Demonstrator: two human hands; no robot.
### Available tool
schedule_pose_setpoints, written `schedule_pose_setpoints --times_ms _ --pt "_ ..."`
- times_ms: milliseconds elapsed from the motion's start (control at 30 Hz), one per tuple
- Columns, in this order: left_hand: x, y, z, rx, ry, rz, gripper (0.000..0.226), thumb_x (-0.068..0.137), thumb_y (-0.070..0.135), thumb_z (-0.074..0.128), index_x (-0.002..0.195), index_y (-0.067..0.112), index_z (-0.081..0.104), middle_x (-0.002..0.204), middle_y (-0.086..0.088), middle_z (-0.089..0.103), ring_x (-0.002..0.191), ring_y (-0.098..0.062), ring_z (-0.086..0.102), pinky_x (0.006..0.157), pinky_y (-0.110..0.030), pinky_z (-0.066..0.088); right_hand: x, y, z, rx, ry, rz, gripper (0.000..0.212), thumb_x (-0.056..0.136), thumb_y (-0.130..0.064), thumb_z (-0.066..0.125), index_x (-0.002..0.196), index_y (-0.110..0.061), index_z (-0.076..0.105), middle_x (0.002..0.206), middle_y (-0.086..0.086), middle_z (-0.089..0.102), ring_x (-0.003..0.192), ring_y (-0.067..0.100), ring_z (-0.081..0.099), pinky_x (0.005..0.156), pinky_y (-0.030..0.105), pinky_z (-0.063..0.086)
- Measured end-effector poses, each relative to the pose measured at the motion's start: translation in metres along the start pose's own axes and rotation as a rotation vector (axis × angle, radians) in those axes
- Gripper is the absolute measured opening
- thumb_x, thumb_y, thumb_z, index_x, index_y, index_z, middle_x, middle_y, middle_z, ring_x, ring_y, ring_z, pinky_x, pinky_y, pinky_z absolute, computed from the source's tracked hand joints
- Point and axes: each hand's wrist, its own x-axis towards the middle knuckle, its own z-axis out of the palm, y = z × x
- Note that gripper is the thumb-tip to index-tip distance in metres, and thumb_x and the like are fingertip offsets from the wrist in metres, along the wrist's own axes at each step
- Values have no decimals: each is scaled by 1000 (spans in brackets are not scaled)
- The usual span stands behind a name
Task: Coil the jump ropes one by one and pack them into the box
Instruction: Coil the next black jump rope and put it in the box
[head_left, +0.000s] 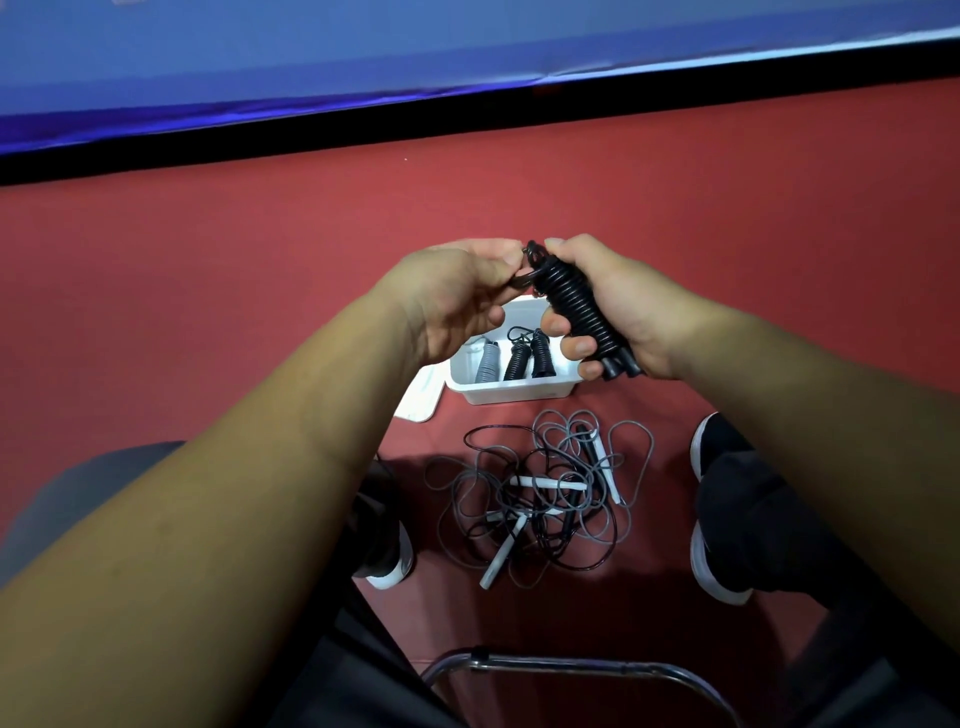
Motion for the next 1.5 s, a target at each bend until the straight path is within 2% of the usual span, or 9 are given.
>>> schedule_pose_setpoints --times_ms 67,167,500,800,900,1000,1133,1333,1500 --pt "1 -1 -2 -19 34 12 13 97 7 70 106 13 63 73 0 73 61 -8 66 56 -21 47 -1 1 1 -6 -18 23 39 101 -65 44 107 -27 50 69 -1 48 47 15 32 51 24 34" --pt "-1 0 -5 14 0 -1 8 98 8 68 94 15 67 72 1 73 60 -5 67 59 -19 50 -2 2 3 -12 -17 43 40 101 -66 44 101 -27 50 68 -1 48 48 15 31 54 26 34" --pt "1 -6 -3 90 -26 -10 25 107 0 50 93 13 66 75 -1 69 58 -7 60 58 -18 53 -6 6 8 -50 70 12 39 98 -61 51 104 -23 55 69 3 51 48 18 36 54 29 40" --pt "1 -2 -12 30 -146 2 18 104 1 55 94 10 67 77 -3 68 59 -7 60 57 -18 51 -8 4 12 -2 7 20 40 99 -63 43 107 -24 50 67 0 45 49 17 30 53 26 35" --pt "-2 -4 -11 51 -87 15 11 100 4 63 97 11 71 76 -2 74 60 -7 67 56 -18 50 -9 4 10 -21 6 22 42 101 -60 41 105 -20 51 66 1 45 47 17 31 54 27 35" --pt "-2 -9 -7 76 6 66 8 96 3 69 97 10 73 77 -5 76 60 -10 69 53 -22 42 -7 6 8 -74 25 20 44 100 -59 42 106 -17 53 67 3 47 47 19 33 55 30 39" --pt "3 -15 -3 132 127 146 8 91 7 77 91 15 79 84 -8 79 66 -17 67 68 -33 45 -3 8 10 -87 70 19 42 99 -59 43 101 -17 52 67 3 48 46 20 36 55 32 42" --pt "6 -20 7 236 245 266 8 95 12 74 97 16 80 86 -3 81 74 -15 72 65 -28 52 1 9 18 -56 206 -24 37 96 -59 46 98 -23 56 66 2 51 46 20 39 56 32 41" --pt "8 -21 13 250 194 319 15 101 12 66 99 11 80 91 -9 80 76 -20 68 73 -34 55 4 8 22 -41 300 -113 32 99 -53 45 100 -25 61 65 4 52 46 20 40 53 31 40"
